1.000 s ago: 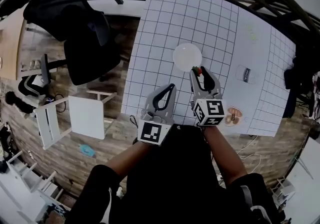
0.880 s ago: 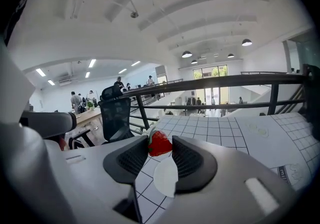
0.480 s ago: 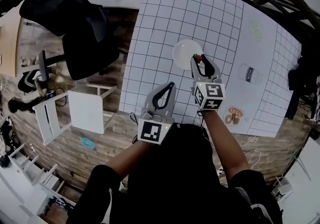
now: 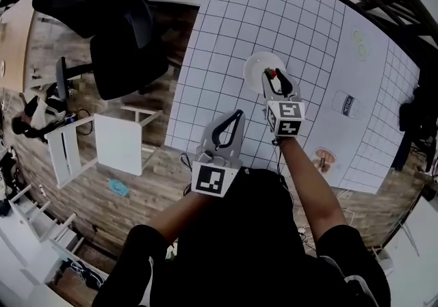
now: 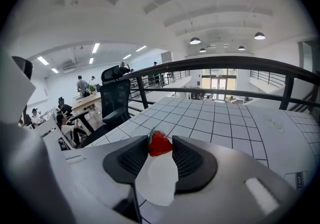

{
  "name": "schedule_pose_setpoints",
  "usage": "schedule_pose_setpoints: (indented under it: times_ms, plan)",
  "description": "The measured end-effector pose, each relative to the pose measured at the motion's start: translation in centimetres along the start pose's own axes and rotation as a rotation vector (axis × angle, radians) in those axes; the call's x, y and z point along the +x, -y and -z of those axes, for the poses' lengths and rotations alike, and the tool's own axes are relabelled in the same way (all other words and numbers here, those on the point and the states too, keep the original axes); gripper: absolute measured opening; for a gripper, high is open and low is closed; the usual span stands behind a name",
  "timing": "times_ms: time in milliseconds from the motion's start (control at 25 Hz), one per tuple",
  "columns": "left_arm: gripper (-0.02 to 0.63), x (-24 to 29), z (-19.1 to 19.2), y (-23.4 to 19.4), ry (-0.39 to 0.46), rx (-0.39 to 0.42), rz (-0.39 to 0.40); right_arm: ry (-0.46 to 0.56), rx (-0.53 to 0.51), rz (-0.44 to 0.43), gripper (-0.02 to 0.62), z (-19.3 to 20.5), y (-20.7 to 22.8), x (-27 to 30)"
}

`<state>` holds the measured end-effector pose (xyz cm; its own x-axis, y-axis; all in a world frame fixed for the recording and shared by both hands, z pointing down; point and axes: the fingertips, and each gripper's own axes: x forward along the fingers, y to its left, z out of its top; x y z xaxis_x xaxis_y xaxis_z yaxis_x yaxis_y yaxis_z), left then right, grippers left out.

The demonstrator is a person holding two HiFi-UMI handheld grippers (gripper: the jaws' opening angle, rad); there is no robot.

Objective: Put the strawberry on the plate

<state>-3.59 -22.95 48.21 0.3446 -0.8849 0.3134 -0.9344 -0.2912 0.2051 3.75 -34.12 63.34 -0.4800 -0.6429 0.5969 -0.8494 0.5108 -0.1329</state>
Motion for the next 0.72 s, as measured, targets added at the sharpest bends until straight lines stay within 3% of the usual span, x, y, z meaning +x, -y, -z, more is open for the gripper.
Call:
schedule_pose_setpoints:
  times_ms: [720]
  plan:
    - [0.008, -2.7, 2.1, -1.6, -0.043, -0.027, -0.106, -0.117, -0.054, 0.016, 0.153, 5.1, 0.8, 4.1]
